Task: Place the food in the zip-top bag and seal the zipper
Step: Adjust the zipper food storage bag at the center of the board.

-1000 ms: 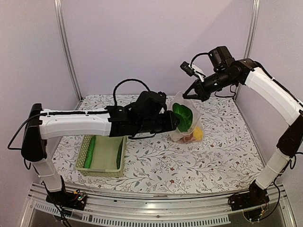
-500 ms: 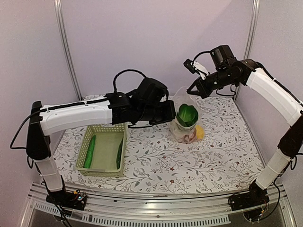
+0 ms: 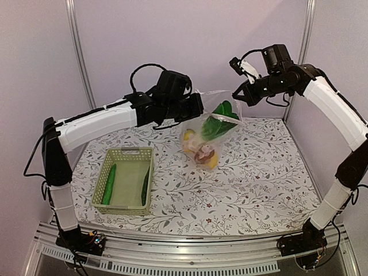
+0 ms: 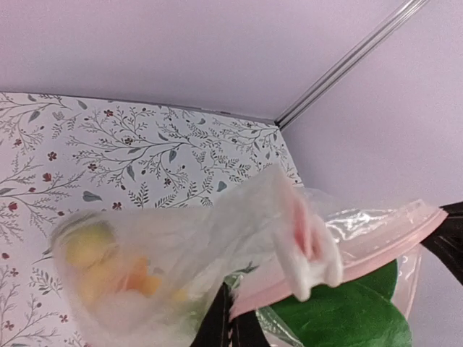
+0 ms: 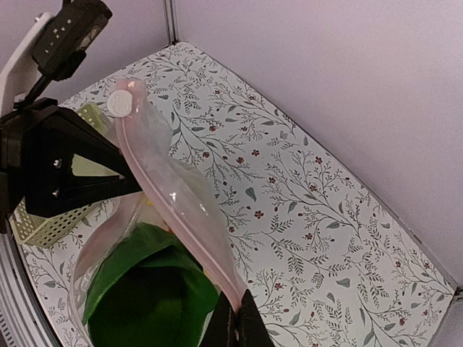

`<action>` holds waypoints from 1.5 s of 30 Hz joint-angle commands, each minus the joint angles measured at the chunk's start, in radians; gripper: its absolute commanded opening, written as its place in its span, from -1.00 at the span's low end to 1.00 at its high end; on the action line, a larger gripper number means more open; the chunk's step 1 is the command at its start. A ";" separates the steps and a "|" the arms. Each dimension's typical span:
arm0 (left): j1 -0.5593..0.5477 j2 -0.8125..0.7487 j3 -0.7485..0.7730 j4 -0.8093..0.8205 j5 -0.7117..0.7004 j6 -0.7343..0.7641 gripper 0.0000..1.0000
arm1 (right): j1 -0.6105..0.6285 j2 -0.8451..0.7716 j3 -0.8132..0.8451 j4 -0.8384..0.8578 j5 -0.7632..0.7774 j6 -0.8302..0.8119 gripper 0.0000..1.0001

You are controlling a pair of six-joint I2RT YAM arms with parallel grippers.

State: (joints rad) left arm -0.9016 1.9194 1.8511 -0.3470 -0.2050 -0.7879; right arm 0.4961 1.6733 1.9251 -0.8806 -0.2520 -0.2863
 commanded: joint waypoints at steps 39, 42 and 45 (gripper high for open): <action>0.010 -0.183 -0.278 0.443 0.240 0.051 -0.44 | 0.030 -0.006 -0.015 0.011 -0.034 -0.023 -1.00; 0.005 -0.240 -0.334 0.445 0.303 0.131 -0.26 | 0.011 -0.007 -0.014 0.017 -0.043 -0.009 -1.00; -0.009 -0.334 -0.441 0.446 0.338 0.203 -0.08 | -0.020 -0.013 -0.008 0.020 -0.047 -0.002 -1.00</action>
State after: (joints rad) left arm -0.8967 1.7065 1.5093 0.0841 0.0444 -0.7086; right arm 0.5114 1.6733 1.8938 -0.8745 -0.3077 -0.3027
